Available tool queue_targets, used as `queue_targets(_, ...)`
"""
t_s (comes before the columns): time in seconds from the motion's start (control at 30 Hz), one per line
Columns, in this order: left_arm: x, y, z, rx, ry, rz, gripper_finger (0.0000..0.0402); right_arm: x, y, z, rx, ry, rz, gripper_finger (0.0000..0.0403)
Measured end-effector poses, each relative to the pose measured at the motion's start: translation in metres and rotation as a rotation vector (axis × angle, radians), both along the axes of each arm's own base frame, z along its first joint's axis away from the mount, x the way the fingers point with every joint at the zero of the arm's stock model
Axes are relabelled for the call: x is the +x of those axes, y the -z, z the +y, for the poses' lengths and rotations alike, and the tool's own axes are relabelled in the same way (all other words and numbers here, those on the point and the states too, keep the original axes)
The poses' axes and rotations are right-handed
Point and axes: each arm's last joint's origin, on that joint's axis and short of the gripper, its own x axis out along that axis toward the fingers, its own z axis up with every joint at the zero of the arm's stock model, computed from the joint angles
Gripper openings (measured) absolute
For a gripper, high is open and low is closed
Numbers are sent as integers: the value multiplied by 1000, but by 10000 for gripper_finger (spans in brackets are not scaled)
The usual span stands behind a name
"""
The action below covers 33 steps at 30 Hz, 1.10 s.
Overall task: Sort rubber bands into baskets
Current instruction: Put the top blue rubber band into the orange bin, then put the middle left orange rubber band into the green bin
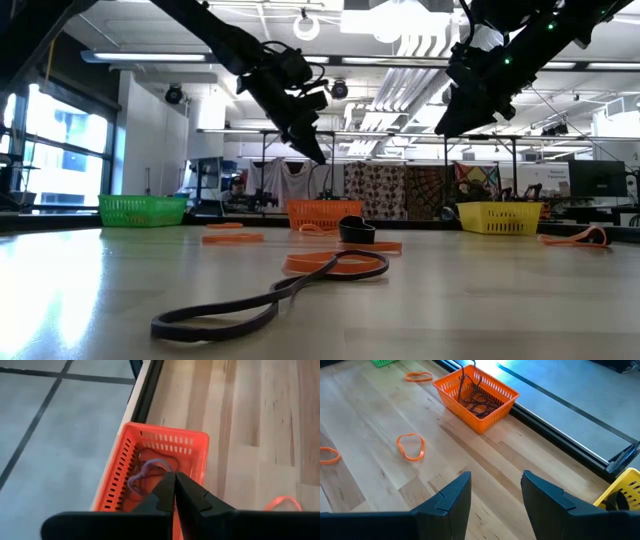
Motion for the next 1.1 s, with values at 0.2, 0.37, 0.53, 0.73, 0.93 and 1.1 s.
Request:
queue_targets(0.2, 3, -3, -7, 18, 30, 10, 42, 0, 0, 0, 3, 2, -2, 162)
queue_targets(0.37, 9, -3, -16, 19, 61, 9, 91, 0, 0, 0, 7, 6, -2, 162)
queue_targets(0.53, 11, -3, -20, -27, 131, -28, 119, -1, 1, 0, 9, 6, 3, 162)
queue_targets(0.73, 16, 9, -29, -11, 151, -165, 112, 1, 1, 4, 14, -21, 1, 162)
queue_targets(0.93, 8, 25, -53, 29, 150, -311, 91, 6, 0, 16, 13, -84, -11, 162)
queue_targets(1.1, -13, 26, -84, 40, 183, -368, 81, 15, 2, 23, 14, -124, -33, 162)
